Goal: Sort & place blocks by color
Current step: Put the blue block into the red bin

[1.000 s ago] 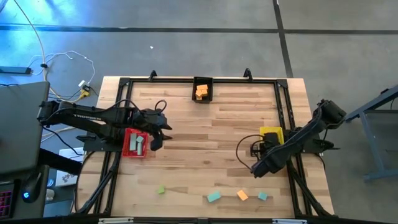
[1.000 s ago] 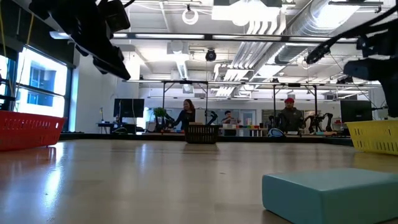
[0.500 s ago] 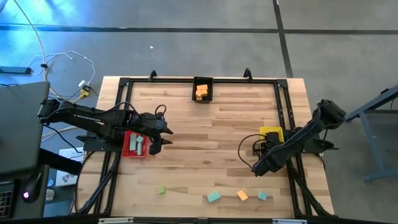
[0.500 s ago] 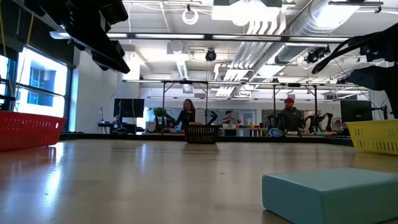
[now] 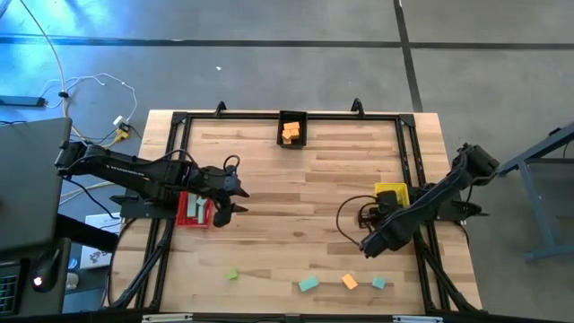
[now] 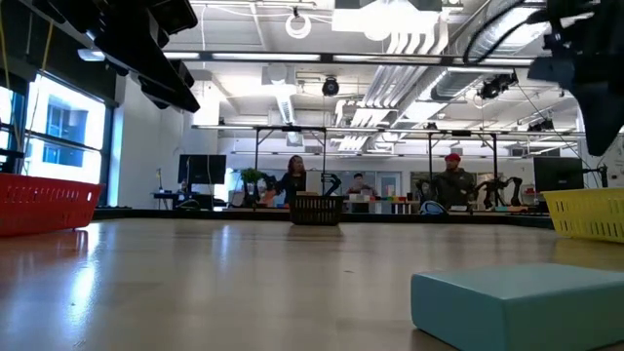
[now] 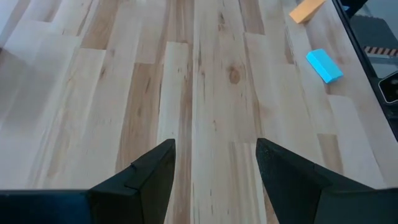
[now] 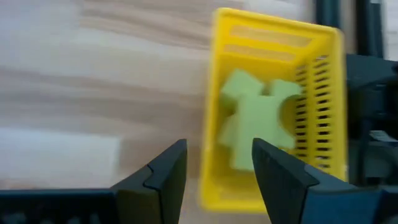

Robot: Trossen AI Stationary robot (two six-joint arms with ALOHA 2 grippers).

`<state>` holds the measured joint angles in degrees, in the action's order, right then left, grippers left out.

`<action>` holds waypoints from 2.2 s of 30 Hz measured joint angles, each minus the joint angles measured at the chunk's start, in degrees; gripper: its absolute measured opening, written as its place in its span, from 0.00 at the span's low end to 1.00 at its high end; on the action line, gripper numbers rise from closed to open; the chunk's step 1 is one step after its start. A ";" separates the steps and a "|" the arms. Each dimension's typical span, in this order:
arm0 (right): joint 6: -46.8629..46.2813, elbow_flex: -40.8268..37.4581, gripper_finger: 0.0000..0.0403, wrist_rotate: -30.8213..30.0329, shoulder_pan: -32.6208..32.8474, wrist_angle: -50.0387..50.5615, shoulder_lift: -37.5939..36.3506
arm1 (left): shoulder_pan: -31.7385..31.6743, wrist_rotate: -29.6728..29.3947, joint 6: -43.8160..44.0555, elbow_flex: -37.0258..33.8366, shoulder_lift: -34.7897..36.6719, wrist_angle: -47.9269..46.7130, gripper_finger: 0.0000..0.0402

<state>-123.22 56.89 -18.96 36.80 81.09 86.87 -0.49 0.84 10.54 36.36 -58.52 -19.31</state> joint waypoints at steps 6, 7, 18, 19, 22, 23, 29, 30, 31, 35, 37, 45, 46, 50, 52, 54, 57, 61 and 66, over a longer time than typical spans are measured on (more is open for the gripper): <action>7.53 5.55 0.42 0.01 0.02 -2.38 0.00 | 0.00 0.00 0.01 0.00 0.00 0.00 0.52; 8.90 6.35 0.42 0.24 0.02 -2.90 0.00 | 0.00 0.00 0.00 0.00 0.00 -0.02 0.52; 17.23 9.46 0.42 6.07 1.94 -13.06 0.00 | 0.00 0.00 -0.17 0.02 0.00 -0.02 0.52; 17.66 9.46 0.42 6.17 2.26 -13.81 0.00 | 0.00 -0.02 -0.19 0.02 0.00 -0.02 0.52; 18.82 9.46 0.42 6.20 3.16 -15.56 0.00 | 0.00 -0.01 -0.18 0.02 0.00 0.03 0.52; 18.91 9.46 0.42 6.26 3.46 -15.94 0.00 | 0.00 -0.02 -0.17 0.02 0.00 0.07 0.52; 19.77 9.46 0.46 10.06 5.13 -18.03 0.48 | 0.00 -0.02 -0.01 0.04 0.00 0.15 0.52; 19.82 9.46 0.47 10.72 5.48 -18.45 0.83 | 0.00 -0.02 -0.01 0.04 0.00 0.23 0.52; 19.80 9.46 0.49 11.56 5.86 -18.86 1.13 | 0.00 -0.02 -0.01 0.04 0.00 0.32 0.52; 19.50 9.46 0.54 16.23 7.05 -19.81 2.16 | -0.01 -0.02 -0.15 0.04 0.01 1.27 0.52; 17.77 9.46 0.56 19.32 7.22 -19.73 2.29 | 0.00 -0.02 -0.17 0.04 0.01 2.04 0.52; 6.02 9.46 0.56 26.48 7.71 -22.72 2.29 | 0.00 -0.02 -0.18 0.07 0.00 2.95 0.52; 3.92 9.46 0.56 26.06 8.01 -23.56 2.29 | 0.00 -0.02 -0.19 0.07 0.00 2.95 0.52; -2.34 9.46 0.56 24.47 9.37 -25.11 2.29 | 0.00 -0.02 -0.19 0.07 0.00 2.90 0.52; -2.74 9.44 0.56 24.39 10.18 -25.08 2.29 | -0.02 -0.02 -0.19 0.07 0.02 2.89 0.52; -2.36 9.44 0.56 24.37 11.09 -25.08 2.29 | -0.01 -0.01 -0.20 0.07 0.00 2.88 0.52; -0.51 9.42 0.56 23.04 12.54 -25.30 2.29 | 0.00 -0.02 -0.21 0.07 0.01 2.83 0.52; 8.00 9.42 0.56 22.40 13.84 -26.02 2.32 | 0.00 -0.02 -1.32 0.07 0.00 2.71 0.52; 17.94 9.42 0.56 22.38 14.00 -26.83 2.36 | -0.02 -0.02 -1.72 0.07 0.00 2.79 0.52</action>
<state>-105.28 66.30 3.43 50.81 54.26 89.23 -0.51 0.82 8.82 36.42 -58.52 -16.52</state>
